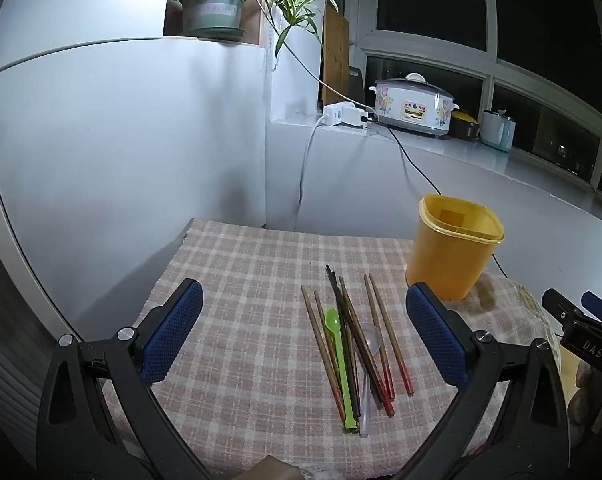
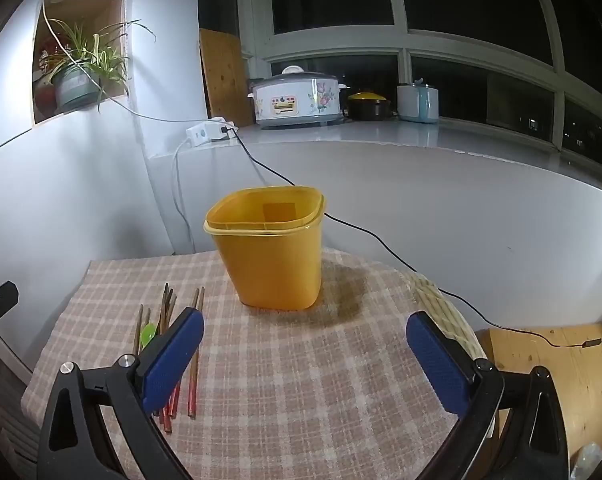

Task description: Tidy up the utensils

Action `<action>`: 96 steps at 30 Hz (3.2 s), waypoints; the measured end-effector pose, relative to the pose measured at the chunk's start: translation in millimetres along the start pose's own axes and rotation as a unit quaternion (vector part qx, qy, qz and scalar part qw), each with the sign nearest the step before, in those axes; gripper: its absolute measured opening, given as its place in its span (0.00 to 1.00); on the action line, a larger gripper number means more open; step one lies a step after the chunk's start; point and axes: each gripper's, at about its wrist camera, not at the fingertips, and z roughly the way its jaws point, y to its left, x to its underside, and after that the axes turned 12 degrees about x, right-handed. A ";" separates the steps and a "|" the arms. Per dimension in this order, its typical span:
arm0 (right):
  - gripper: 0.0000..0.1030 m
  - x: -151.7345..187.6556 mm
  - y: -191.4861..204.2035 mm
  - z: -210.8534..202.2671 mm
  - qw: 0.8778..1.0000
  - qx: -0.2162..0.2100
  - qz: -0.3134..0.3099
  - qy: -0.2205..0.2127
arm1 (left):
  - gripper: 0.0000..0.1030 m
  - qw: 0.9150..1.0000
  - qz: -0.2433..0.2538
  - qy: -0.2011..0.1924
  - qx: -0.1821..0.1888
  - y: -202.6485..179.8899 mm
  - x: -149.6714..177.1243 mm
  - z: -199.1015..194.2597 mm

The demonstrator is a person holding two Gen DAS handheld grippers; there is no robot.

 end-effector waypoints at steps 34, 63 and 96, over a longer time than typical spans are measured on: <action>0.98 0.3 0.1 1.6 1.000 0.001 0.001 0.003 | 1.00 1.000 0.000 -0.005 0.001 1.1 -6.5 -5.2; 0.94 -0.1 2.4 2.5 1.000 -0.002 -0.003 0.005 | 1.00 1.000 -0.001 -0.007 0.001 2.0 -13.7 -9.9; 0.62 6.4 57.9 71.0 0.986 -0.112 -0.068 0.102 | 0.56 0.994 -0.022 0.105 0.010 49.6 18.9 64.4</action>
